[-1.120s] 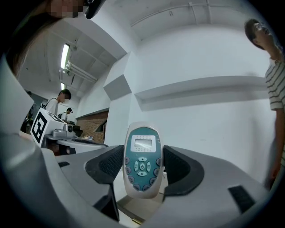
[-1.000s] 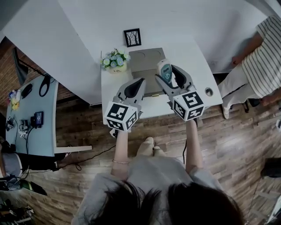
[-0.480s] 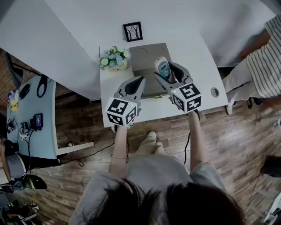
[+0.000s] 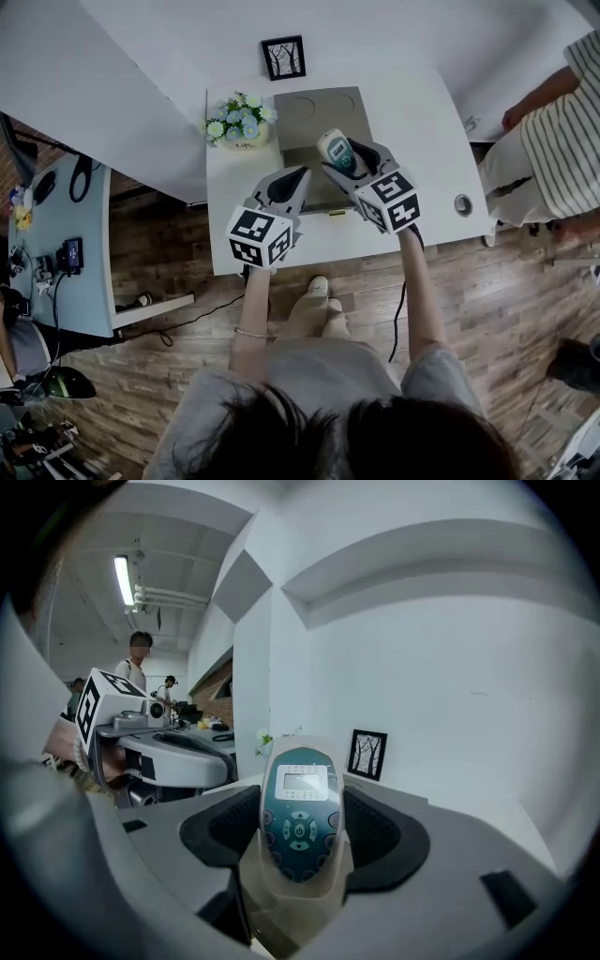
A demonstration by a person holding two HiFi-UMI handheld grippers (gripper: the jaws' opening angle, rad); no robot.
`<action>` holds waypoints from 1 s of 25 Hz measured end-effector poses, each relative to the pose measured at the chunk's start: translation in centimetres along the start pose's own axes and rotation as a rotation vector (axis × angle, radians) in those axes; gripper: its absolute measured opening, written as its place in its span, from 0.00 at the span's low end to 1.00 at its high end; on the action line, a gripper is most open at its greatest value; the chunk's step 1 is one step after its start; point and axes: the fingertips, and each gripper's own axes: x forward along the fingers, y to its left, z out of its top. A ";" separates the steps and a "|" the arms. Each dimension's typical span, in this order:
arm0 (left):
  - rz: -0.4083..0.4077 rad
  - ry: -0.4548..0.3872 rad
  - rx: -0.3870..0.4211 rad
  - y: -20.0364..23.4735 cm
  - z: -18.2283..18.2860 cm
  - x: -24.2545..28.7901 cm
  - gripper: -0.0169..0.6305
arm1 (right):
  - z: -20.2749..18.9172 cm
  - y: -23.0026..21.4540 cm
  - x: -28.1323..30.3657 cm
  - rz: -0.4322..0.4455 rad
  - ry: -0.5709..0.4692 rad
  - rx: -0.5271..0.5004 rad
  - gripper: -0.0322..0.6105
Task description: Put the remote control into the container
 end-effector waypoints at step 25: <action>0.033 0.096 -0.064 3.3 -4.0 2.9 0.03 | -11.3 0.0 8.0 0.214 0.501 -0.122 0.49</action>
